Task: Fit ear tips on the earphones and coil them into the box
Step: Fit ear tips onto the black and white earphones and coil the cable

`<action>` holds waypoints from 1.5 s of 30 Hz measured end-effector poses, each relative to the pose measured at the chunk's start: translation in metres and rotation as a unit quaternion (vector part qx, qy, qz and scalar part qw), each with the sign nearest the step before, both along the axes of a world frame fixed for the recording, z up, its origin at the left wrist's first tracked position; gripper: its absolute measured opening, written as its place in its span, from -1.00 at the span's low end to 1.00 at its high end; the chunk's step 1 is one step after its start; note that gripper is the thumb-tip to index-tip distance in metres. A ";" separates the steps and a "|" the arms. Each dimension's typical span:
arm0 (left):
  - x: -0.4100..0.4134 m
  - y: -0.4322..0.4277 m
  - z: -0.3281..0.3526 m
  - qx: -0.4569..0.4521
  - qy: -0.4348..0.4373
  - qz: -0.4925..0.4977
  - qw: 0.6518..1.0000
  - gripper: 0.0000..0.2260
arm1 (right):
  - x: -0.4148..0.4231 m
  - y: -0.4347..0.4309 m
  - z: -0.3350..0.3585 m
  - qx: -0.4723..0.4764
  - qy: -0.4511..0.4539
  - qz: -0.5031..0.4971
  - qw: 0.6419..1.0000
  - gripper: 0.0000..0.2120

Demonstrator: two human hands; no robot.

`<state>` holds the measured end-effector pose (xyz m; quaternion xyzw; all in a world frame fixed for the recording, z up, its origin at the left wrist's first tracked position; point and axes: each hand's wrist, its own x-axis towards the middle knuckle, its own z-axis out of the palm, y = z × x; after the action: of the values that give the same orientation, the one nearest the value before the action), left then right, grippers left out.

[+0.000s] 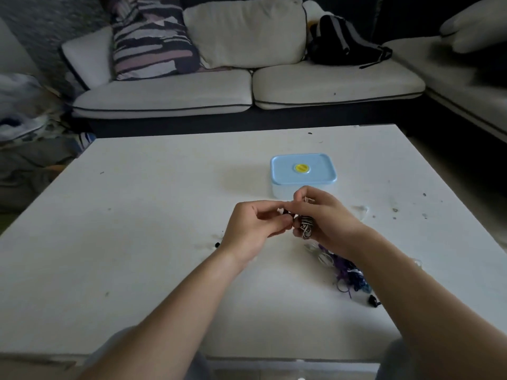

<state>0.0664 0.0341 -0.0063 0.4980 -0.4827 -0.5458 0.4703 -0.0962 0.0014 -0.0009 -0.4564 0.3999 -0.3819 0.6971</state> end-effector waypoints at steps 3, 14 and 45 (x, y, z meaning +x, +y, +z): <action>0.004 -0.003 0.002 0.003 -0.021 -0.002 1.000 -0.84 | 0.004 -0.002 -0.004 -0.075 0.059 -0.017 0.995 -0.92; 0.020 -0.015 0.009 0.120 0.033 -0.002 0.992 -0.83 | 0.014 -0.004 -0.005 -0.105 0.101 -0.016 0.989 -0.87; 0.050 -0.057 -0.062 0.073 -0.595 -0.120 0.791 -0.88 | 0.009 -0.013 -0.022 0.085 0.038 -0.111 0.990 -0.92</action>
<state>0.1164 -0.0226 -0.0688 0.6953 -0.6818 -0.2269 -0.0170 -0.0873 -0.0118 -0.0227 -0.3629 0.5051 -0.4038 0.6709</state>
